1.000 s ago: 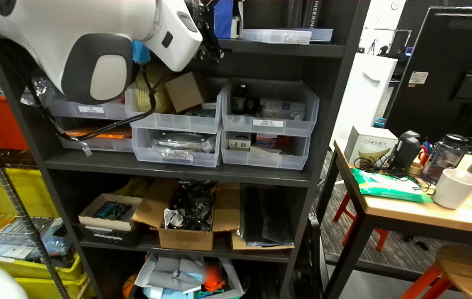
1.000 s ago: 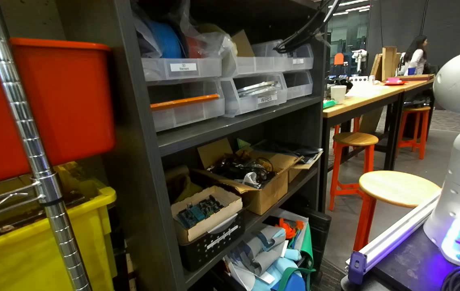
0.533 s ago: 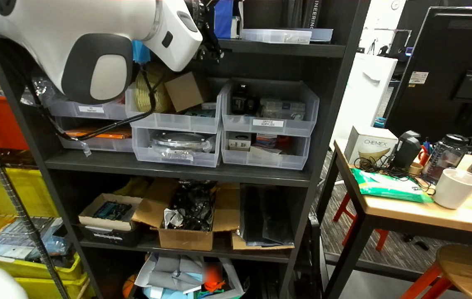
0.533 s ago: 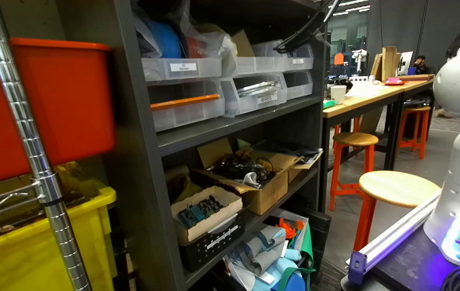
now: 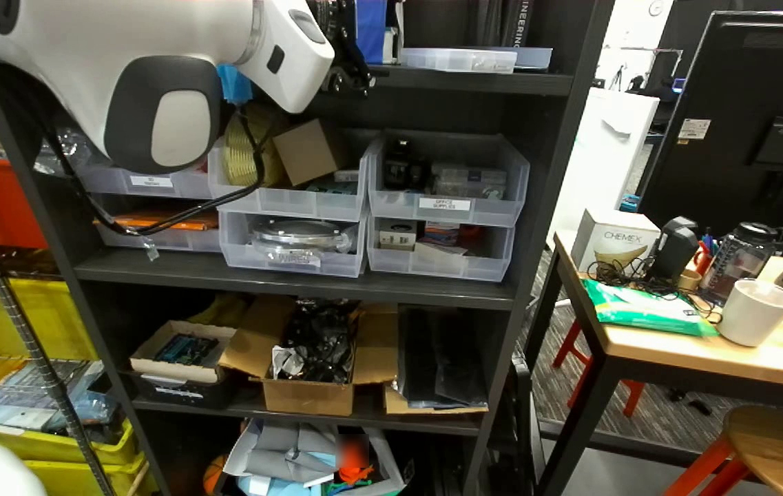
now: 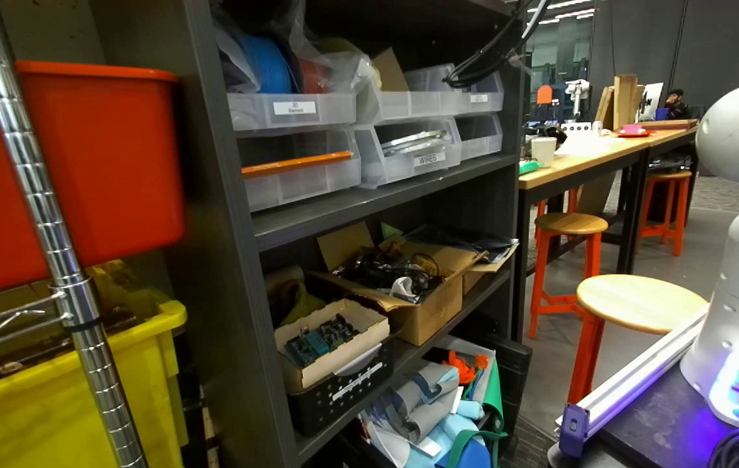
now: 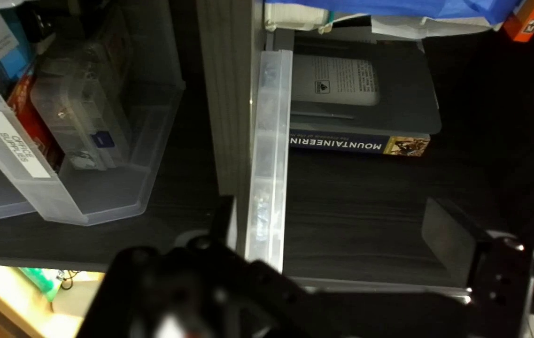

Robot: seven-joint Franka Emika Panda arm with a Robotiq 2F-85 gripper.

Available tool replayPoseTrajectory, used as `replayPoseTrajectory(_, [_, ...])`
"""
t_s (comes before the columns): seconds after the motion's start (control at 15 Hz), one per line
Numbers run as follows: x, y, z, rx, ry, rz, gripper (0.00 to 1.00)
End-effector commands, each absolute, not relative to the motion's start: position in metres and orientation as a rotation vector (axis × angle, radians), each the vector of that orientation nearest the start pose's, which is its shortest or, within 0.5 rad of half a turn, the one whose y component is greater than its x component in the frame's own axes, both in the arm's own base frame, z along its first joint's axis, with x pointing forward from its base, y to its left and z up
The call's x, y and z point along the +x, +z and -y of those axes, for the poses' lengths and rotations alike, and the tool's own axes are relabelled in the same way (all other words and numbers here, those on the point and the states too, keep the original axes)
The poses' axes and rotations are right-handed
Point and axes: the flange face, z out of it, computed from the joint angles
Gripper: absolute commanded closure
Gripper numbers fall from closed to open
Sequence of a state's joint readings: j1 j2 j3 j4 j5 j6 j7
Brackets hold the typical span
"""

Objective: Put the white item on the stool

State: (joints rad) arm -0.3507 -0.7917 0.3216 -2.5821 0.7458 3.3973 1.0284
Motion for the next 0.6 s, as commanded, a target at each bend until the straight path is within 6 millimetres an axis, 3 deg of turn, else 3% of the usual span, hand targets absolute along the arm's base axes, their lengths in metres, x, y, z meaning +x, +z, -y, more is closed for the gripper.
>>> replayPoseTrajectory(0.0, [0.328, 0.679, 0.041, -1.064, -1.486, -1.413, 0.00])
replayPoseTrajectory(0.33, [0.343, 0.675, 0.056, -1.057, -1.437, -1.497, 0.00])
replayPoseTrajectory(0.53, [0.356, 0.680, 0.080, -1.004, -1.412, -1.579, 0.00])
